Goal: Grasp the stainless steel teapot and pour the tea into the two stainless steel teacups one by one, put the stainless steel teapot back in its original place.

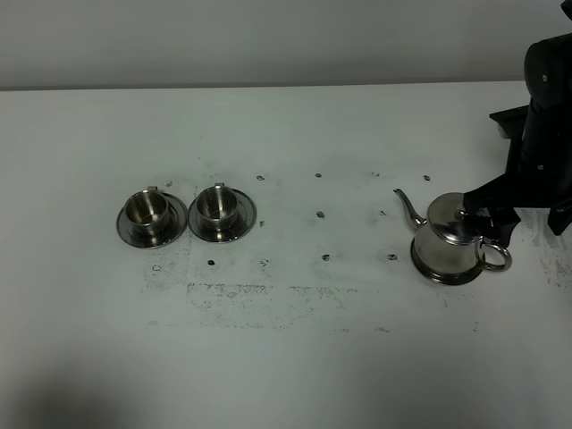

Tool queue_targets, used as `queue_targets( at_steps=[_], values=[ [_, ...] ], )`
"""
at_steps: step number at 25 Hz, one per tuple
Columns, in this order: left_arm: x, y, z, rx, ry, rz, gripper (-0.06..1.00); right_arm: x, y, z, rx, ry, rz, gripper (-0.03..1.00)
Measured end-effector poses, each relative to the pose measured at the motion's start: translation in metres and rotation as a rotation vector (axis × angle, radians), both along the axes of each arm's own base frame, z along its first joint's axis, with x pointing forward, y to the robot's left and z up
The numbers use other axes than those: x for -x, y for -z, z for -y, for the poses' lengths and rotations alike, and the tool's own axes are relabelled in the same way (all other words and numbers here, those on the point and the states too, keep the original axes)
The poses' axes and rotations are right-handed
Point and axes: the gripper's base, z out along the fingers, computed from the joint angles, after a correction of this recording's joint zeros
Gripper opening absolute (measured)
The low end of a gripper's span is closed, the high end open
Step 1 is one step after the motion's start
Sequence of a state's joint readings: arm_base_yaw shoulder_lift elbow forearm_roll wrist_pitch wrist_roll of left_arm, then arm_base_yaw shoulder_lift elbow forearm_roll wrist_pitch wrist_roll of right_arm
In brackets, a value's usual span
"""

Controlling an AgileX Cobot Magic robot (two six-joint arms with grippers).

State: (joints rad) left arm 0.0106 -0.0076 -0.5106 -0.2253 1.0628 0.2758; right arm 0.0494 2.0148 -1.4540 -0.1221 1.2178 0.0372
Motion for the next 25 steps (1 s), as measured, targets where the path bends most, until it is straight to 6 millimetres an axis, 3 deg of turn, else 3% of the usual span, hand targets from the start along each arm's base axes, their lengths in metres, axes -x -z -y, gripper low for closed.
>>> queue_targets(
  at_steps=[7, 17, 21, 25],
  values=[
    [0.0, 0.0, 0.0, 0.0, 0.0, 0.0, 0.65, 0.0, 0.0, 0.002, 0.024, -0.013, 0.001, 0.59],
    [0.0, 0.0, 0.0, -0.001, 0.0, 0.0, 0.65, -0.001, -0.002, 0.026, 0.151, -0.008, 0.011, 0.59],
    [0.0, 0.0, 0.0, -0.001, 0.0, 0.0, 0.65, 0.016, 0.001, 0.026, 0.149, -0.01, -0.028, 0.59],
    [0.0, 0.0, 0.0, -0.001, 0.0, 0.0, 0.65, 0.044, -0.014, 0.026, 0.148, -0.008, -0.025, 0.59]
  ],
)
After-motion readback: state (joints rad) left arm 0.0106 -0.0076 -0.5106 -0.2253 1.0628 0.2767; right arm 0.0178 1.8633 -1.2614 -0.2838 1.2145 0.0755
